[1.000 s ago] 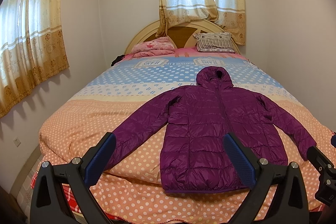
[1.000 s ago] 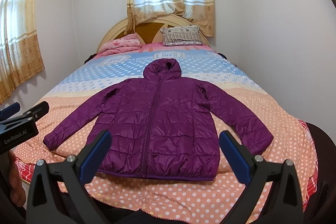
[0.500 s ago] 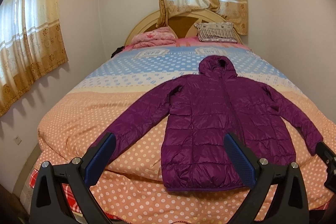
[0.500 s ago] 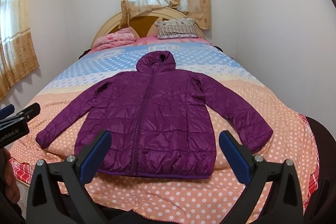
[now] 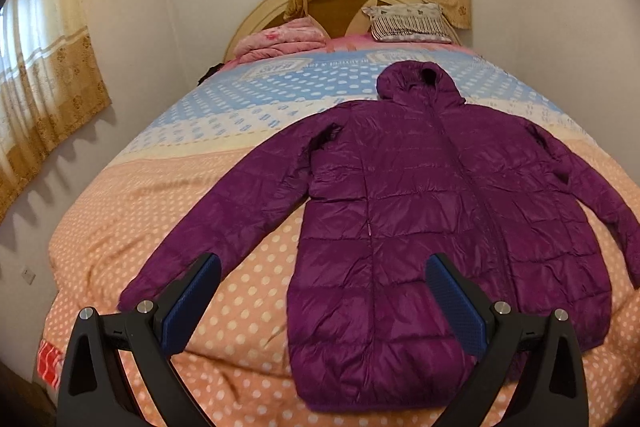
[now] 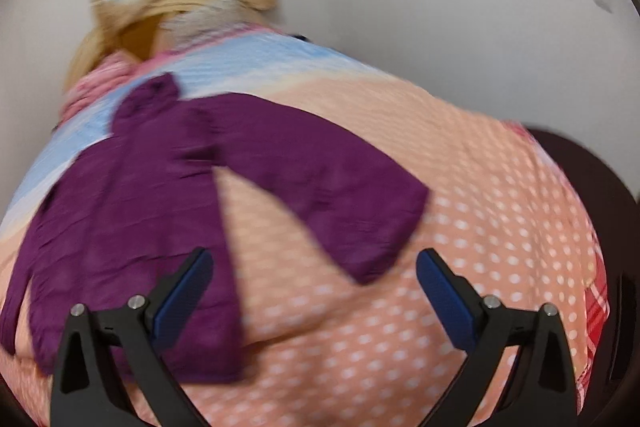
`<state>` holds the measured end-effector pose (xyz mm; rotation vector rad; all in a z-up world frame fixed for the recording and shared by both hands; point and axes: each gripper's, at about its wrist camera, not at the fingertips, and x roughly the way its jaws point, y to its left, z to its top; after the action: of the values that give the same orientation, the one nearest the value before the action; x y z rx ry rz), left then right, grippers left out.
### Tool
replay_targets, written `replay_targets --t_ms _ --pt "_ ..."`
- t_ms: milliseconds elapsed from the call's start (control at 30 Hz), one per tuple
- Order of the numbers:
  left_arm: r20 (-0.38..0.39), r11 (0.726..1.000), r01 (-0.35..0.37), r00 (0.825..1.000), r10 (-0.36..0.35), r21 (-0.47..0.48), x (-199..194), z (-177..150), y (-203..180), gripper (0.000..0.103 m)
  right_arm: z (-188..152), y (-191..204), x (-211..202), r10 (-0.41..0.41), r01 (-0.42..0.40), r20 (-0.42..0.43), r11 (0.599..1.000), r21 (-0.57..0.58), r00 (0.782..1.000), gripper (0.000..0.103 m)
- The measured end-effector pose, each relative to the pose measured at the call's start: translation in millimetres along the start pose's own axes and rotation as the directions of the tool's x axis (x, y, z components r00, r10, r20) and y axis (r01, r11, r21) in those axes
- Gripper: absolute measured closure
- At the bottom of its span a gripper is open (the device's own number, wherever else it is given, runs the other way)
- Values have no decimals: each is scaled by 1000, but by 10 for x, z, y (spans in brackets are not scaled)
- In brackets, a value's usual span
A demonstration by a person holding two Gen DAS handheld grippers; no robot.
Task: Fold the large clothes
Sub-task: 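Grasp the cuff of the purple jacket sleeve with the right tool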
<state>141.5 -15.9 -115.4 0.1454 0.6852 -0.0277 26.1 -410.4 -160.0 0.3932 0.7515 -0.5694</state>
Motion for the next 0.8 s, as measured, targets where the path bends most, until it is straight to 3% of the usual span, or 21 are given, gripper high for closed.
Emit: replay_targets --t_ms 133,233,433,533,600,800 --pt "1 999 -18 1000 18 30 237 101 -98 1 134 -212 318 -49 51 -48 998 46 998 14" --pt "3 998 -43 999 43 52 438 178 -157 1 184 -301 516 -58 64 -87 996 64 994 23" --pt "-53 995 -67 996 72 78 872 254 -226 1 202 -290 837 -81 86 -132 996 30 988 36" --pt "-65 996 -59 996 64 72 988 273 -221 1 208 -296 896 -79 82 -123 997 15 989 54" --pt "-67 997 -46 997 50 64 1056 291 -196 1 249 -303 879 -70 70 -107 998 -5 992 79" --pt "-77 996 -67 994 71 54 1253 333 -82 1 461 -415 886 -97 96 -76 995 -10 992 89"
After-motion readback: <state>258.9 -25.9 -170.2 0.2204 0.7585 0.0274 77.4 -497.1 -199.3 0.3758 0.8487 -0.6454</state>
